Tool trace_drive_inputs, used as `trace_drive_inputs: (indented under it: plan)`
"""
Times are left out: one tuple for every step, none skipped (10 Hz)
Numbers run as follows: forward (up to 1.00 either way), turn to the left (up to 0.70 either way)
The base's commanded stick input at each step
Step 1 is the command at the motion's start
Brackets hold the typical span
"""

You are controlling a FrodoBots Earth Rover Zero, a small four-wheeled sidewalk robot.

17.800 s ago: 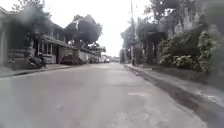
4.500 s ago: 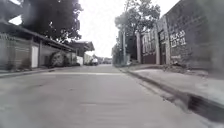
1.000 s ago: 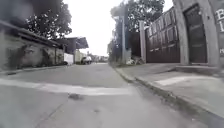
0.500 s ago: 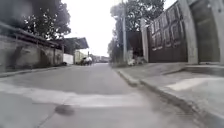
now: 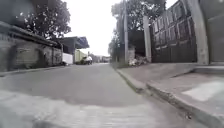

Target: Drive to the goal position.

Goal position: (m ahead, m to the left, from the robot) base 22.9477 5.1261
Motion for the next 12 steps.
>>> trace_drive_inputs:
  plan:
    - [1.0,0.0]
    - [1.0,0.0]
    - [1.0,0.0]
    - [1.0,0.0]
    - [1.0,0.0]
    - [1.0,0.0]
    - [1.0,0.0]
    - [1.0,0.0]
    - [1.0,0.0]
    - [1.0,0.0]
    - [1.0,0.0]
    - [1.0,-0.11]
